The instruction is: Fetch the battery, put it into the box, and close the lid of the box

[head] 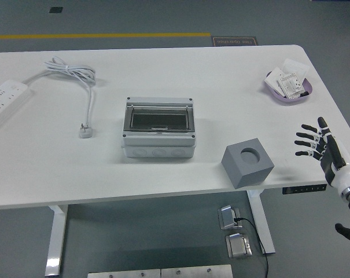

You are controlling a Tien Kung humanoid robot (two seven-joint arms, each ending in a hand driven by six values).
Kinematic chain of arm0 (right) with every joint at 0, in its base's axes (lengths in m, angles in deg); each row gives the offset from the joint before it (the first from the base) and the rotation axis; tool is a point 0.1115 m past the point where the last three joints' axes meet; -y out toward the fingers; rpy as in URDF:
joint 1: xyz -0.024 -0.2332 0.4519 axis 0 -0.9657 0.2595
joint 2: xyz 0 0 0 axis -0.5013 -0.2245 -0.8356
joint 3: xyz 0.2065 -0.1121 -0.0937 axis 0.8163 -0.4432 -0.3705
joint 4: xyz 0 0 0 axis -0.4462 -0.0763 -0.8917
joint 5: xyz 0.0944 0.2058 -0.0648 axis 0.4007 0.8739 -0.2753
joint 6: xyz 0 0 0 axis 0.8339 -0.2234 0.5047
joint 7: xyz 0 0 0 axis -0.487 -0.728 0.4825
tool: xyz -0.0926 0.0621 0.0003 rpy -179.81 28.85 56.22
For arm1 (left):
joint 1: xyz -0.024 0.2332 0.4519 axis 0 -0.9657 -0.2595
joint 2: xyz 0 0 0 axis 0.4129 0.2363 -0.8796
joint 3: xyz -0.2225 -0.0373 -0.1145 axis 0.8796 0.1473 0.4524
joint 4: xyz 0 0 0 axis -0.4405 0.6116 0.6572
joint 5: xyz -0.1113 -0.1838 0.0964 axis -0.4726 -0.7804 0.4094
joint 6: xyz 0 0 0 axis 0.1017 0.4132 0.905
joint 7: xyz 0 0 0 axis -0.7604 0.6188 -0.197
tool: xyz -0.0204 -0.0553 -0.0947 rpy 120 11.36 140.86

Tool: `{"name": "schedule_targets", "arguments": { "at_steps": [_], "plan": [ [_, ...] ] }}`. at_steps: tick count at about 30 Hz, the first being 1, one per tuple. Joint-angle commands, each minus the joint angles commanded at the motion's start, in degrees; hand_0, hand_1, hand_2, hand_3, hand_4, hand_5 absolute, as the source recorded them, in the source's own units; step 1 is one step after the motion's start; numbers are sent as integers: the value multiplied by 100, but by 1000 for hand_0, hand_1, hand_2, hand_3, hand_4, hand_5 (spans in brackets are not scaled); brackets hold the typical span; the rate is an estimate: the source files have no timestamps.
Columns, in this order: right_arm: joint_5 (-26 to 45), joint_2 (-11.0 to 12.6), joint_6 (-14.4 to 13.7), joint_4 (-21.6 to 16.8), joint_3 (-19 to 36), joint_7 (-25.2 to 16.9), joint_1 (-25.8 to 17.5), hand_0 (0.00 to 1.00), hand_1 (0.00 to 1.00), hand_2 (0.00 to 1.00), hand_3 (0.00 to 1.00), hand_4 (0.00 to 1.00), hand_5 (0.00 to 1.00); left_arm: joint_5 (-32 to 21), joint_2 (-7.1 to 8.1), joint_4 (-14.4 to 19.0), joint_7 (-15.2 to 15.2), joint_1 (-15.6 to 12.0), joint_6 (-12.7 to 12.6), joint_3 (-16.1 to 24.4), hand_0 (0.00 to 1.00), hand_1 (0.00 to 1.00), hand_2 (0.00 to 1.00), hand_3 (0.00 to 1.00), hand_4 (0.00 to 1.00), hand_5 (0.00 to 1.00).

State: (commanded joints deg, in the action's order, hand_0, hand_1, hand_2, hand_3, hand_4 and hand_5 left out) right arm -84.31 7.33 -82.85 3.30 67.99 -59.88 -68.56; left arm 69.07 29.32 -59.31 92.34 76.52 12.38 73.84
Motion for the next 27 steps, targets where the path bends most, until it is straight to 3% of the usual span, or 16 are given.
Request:
{"name": "schedule_targets", "arguments": {
  "at_steps": [11, 26, 27],
  "plan": [
    [1227, -7, 224, -339, -209, -555, -392, 514, 615, 710, 817, 992, 998, 42, 17, -2, 10, 9, 4, 37, 568, 685, 551, 585, 465, 166],
    [1750, -75, 444, -323, -220, -715, -681, 552, 634, 713, 809, 995, 998, 109, 19, -6, 9, 29, 8, 82, 568, 684, 551, 586, 464, 171],
    [1830, -74, 490, -307, -231, -726, -689, 552, 590, 662, 813, 996, 998, 106, 18, -6, 8, 34, 8, 78, 568, 685, 552, 585, 463, 172]
  ]
}}
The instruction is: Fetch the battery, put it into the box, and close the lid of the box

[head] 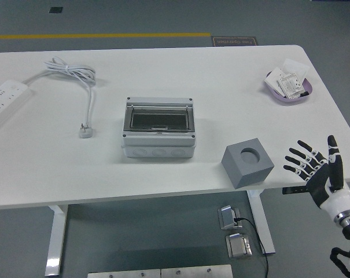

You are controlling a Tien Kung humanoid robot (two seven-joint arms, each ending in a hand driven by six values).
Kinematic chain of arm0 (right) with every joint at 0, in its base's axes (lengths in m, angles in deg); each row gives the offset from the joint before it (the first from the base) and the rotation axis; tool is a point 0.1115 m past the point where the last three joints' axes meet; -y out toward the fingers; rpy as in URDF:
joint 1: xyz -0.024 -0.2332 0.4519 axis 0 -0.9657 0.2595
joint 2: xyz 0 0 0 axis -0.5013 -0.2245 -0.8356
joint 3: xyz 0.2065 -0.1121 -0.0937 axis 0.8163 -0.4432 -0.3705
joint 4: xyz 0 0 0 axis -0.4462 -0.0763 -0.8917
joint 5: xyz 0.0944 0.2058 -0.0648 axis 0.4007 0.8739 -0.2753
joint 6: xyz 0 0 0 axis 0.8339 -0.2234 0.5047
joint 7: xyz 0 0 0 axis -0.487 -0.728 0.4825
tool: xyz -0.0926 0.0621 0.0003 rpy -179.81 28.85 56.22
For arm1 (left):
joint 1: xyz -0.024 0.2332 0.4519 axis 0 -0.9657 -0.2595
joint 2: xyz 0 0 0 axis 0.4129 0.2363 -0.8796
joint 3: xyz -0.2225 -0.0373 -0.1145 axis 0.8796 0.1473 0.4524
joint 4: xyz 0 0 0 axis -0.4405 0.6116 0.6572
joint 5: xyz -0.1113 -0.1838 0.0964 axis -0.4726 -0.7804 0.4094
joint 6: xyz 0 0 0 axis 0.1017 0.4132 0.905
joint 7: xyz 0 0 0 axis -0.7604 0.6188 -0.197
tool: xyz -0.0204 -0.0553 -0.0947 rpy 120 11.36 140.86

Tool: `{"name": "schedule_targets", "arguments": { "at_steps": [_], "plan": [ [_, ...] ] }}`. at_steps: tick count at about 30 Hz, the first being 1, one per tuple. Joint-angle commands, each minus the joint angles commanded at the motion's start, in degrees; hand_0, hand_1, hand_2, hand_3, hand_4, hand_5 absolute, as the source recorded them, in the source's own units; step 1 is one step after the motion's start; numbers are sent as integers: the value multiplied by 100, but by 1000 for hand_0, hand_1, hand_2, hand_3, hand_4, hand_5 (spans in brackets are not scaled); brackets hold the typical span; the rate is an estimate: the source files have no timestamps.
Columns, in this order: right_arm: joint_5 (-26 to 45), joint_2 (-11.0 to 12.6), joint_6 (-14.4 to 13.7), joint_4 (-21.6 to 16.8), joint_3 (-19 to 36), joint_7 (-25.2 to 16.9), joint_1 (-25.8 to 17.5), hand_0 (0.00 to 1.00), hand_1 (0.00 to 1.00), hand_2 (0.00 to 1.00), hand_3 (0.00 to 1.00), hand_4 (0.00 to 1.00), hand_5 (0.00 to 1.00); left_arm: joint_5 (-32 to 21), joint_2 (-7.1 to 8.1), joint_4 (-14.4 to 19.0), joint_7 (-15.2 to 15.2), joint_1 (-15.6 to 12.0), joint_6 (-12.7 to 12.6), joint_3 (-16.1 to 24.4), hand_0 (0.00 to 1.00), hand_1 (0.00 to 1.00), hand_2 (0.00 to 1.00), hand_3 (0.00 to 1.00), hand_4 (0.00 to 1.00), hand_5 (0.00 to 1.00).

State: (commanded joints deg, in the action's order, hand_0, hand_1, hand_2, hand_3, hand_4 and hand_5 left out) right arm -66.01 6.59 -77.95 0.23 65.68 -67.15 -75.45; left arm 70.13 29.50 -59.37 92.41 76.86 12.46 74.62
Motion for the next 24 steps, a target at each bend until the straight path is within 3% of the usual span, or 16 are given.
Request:
{"name": "schedule_targets", "arguments": {
  "at_steps": [5, 6, 17, 18, 22, 23, 24],
  "plan": [
    [440, -14, 182, 93, -175, -166, 20, 552, 590, 662, 813, 996, 998, -4, -8, 2, -2, 19, 5, -14, 568, 685, 552, 585, 463, 172],
    [539, -20, 205, 110, -246, -225, 41, 392, 435, 560, 806, 994, 998, 4, -10, 2, 1, 21, 6, -7, 567, 684, 551, 584, 462, 173],
    [881, -82, 147, 171, -894, -626, 406, 376, 465, 610, 811, 992, 998, 58, -15, 6, 20, 43, 22, 31, 567, 684, 551, 584, 461, 173],
    [884, -88, 140, 180, -934, -636, 430, 529, 638, 719, 814, 992, 998, 54, -15, 7, 18, 46, 23, 27, 566, 684, 551, 584, 462, 172],
    [903, -103, 105, 209, -1021, -665, 477, 529, 638, 719, 814, 992, 998, 53, -14, 9, 19, 48, 25, 25, 566, 684, 551, 584, 462, 172],
    [909, -104, 91, 213, -1031, -674, 484, 558, 714, 787, 824, 986, 998, 67, -13, 9, 22, 47, 25, 38, 566, 682, 549, 583, 461, 172],
    [910, -104, 84, 215, -1034, -678, 489, 558, 714, 787, 824, 986, 998, 75, -11, 9, 25, 45, 25, 46, 566, 682, 549, 583, 461, 172]
  ]
}}
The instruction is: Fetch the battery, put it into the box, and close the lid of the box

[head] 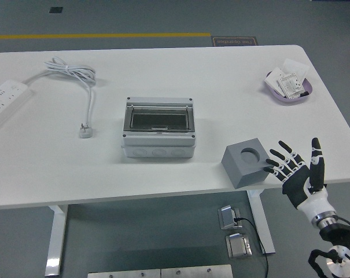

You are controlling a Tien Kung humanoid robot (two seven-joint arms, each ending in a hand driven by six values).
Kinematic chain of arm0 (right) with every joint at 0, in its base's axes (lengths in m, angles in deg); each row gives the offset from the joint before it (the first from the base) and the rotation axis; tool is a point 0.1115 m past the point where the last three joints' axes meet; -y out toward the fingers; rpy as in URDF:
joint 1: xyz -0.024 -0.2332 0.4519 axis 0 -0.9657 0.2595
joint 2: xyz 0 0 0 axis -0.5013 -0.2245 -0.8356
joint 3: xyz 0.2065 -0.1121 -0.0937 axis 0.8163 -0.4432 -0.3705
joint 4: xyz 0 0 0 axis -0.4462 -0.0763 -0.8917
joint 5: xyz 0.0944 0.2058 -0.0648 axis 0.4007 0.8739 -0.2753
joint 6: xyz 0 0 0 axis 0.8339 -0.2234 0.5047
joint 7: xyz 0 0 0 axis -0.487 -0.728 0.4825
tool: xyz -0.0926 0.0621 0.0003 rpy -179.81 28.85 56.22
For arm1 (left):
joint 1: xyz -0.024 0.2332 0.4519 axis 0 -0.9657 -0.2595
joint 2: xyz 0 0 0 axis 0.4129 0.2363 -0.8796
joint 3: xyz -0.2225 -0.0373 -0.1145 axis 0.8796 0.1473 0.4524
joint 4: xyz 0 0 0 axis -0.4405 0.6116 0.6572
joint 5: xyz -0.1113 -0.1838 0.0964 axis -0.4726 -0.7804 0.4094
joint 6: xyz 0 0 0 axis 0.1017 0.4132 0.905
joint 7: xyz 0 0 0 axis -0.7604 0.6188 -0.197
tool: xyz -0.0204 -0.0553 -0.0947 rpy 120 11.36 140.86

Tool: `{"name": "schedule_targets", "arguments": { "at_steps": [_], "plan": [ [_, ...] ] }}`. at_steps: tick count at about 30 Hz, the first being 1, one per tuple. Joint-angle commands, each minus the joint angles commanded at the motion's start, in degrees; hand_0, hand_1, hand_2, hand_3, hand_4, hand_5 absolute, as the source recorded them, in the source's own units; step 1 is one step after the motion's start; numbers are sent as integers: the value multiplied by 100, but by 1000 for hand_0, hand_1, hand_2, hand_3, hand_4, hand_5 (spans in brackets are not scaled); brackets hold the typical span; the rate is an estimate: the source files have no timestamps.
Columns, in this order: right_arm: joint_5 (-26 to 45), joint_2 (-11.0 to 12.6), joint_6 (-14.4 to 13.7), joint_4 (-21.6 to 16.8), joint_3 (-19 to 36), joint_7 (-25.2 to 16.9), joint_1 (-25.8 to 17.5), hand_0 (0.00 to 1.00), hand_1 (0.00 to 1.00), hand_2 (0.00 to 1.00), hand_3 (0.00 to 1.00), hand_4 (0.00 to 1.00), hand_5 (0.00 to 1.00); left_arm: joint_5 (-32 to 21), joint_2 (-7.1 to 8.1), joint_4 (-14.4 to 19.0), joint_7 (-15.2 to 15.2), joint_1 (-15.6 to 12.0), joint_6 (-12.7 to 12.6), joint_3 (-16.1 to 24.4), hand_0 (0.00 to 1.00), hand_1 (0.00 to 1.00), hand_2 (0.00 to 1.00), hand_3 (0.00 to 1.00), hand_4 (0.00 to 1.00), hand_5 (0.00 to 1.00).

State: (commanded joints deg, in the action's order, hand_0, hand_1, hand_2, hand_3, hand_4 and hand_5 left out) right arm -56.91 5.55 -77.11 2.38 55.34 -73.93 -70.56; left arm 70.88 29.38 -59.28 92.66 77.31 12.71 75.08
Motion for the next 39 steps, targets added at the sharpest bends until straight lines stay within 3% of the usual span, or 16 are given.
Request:
{"name": "schedule_targets", "arguments": {
  "at_steps": [12, 24, 33, 39],
  "plan": [
    [43, -50, -78, 115, -186, -113, 320, 562, 718, 804, 829, 982, 998, -17, 9, 1, -15, 15, 0, -23, 566, 679, 548, 579, 460, 173],
    [28, -52, -85, 98, -149, -197, 355, 567, 718, 805, 829, 974, 998, 27, 20, 4, 4, 1, 8, 15, 565, 678, 546, 576, 458, 173],
    [-480, 91, -530, 52, 231, 274, 161, 572, 720, 804, 826, 968, 998, -1, 20, 6, -7, 13, 10, -15, 565, 677, 545, 573, 458, 174],
    [-462, 140, -505, 36, 238, 385, 55, 521, 664, 792, 823, 965, 998, 3, 31, 5, -12, 22, 9, -14, 565, 676, 545, 573, 457, 174]
  ]
}}
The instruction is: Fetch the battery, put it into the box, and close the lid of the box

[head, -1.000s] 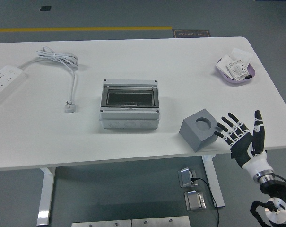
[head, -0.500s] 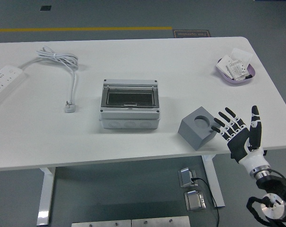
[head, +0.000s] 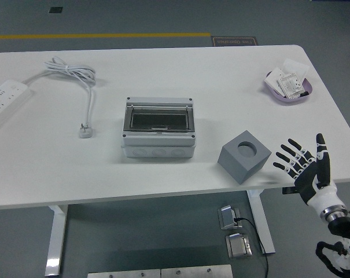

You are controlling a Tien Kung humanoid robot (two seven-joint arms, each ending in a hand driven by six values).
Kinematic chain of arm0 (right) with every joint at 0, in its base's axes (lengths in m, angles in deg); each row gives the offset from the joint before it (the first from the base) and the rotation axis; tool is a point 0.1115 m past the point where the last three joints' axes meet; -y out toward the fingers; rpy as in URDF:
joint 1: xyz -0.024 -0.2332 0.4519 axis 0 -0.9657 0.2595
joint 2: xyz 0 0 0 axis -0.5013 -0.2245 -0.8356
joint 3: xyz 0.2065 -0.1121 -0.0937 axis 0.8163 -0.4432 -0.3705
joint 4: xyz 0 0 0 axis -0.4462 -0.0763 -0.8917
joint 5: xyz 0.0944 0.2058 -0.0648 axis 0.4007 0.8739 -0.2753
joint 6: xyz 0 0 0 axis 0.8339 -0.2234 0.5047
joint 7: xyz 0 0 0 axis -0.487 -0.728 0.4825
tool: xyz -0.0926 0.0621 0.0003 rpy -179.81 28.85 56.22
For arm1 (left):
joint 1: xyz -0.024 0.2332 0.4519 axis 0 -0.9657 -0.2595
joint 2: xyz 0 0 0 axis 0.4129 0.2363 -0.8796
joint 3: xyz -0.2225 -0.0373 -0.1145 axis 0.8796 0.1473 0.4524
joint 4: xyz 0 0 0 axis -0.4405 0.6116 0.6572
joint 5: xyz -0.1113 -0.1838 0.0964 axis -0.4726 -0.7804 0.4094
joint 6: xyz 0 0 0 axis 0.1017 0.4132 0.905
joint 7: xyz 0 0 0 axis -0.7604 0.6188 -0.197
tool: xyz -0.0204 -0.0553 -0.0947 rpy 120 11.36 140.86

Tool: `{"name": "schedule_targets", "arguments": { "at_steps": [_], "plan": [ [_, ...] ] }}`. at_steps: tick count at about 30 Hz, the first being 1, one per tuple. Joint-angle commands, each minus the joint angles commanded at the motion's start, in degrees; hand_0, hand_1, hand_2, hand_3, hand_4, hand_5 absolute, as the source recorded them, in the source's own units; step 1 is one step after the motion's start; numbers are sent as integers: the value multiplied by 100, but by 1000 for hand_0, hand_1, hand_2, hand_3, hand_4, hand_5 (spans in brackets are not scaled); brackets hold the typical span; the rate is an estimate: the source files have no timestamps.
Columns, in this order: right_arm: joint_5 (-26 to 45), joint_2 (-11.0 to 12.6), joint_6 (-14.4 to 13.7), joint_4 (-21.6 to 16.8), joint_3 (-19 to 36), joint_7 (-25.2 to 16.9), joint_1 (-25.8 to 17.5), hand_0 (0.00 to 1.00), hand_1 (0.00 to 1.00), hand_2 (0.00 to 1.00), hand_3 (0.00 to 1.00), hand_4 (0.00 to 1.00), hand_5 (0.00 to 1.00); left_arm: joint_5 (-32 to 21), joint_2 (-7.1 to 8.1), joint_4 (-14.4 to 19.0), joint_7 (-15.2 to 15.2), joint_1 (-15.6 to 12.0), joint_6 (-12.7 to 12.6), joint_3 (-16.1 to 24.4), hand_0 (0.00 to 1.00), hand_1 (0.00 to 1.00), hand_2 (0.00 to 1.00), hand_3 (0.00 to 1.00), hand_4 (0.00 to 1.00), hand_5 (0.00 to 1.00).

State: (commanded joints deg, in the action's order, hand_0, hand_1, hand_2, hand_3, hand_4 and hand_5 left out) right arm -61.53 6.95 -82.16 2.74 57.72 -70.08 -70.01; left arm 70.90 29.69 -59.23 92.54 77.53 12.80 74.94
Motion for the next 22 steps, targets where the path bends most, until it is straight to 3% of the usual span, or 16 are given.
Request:
{"name": "schedule_targets", "arguments": {
  "at_steps": [2, 3, 15, 22],
  "plan": [
    [21, -15, 9, -24, -36, -7, -9, 521, 664, 792, 823, 965, 998, -10, -3, 0, -5, 4, -1, -10, 565, 676, 545, 573, 457, 174],
    [27, -23, 12, -36, -55, -10, -9, 394, 637, 787, 823, 957, 998, -12, -6, -1, -7, 6, -1, -13, 565, 676, 545, 572, 455, 172],
    [54, -34, -33, -202, -282, -51, 99, 335, 610, 744, 825, 949, 998, 4, -13, 1, -1, 2, 0, 2, 565, 676, 545, 568, 454, 172],
    [73, -72, -94, -134, -560, -122, 464, 335, 610, 744, 825, 949, 998, -39, -19, 3, -23, 21, -6, -41, 565, 676, 545, 568, 454, 172]
  ]
}}
